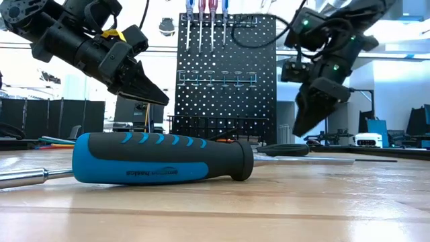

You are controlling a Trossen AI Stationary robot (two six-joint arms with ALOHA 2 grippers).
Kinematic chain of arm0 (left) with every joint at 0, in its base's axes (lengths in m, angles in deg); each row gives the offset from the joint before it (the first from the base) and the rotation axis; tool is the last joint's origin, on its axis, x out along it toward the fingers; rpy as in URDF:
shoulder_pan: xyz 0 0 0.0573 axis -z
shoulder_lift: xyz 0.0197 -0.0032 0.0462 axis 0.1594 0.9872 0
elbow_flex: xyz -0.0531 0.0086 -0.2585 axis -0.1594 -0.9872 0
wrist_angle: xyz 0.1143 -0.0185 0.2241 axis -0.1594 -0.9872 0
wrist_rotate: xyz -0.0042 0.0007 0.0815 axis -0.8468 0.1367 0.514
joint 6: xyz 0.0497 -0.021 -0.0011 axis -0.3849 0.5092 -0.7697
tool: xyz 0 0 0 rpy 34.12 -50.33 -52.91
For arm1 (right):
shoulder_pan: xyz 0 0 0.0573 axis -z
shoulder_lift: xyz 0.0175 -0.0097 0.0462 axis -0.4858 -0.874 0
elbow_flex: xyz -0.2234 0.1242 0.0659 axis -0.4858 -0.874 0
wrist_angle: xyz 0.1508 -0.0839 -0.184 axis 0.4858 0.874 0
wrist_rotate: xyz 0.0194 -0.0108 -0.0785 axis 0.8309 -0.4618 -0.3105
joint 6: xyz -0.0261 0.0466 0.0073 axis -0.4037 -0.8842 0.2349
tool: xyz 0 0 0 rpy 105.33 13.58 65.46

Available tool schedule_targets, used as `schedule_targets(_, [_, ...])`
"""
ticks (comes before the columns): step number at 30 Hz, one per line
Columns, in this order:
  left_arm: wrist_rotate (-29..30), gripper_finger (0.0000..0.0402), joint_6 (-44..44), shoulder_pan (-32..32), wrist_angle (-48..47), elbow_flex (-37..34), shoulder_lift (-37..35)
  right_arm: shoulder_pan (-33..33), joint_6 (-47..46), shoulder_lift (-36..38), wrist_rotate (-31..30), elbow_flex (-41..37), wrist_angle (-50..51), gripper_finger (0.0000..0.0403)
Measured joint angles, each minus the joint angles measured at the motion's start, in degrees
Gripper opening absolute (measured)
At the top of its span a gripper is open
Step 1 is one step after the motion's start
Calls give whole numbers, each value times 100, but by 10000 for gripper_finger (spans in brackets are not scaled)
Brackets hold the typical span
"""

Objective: Hang tools onto peg board
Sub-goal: Hang the top black screwdriver on the pegboard

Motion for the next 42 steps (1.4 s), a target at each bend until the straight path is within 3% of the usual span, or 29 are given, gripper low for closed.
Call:
schedule_targets(7, [0,111,69,88,-71,0,0,482,860,-13,240,-259,-186,281])
schedule_targets(19, [0,111,136,103,-115,0,0,529,1294,-42,378,-315,-553,256])
schedule_targets(27, [0,111,136,103,-113,0,0,507,1239,-932,659,-278,-842,250])
schedule_targets(32, [2,111,136,103,-115,0,0,500,1116,-1169,754,-258,-1030,205])
schedule_targets(37, [2,111,120,103,-116,0,0,496,1070,-965,743,-148,-781,110])
schedule_targets(42, [2,111,-115,103,-109,0,0,390,993,-447,521,76,-321,102])
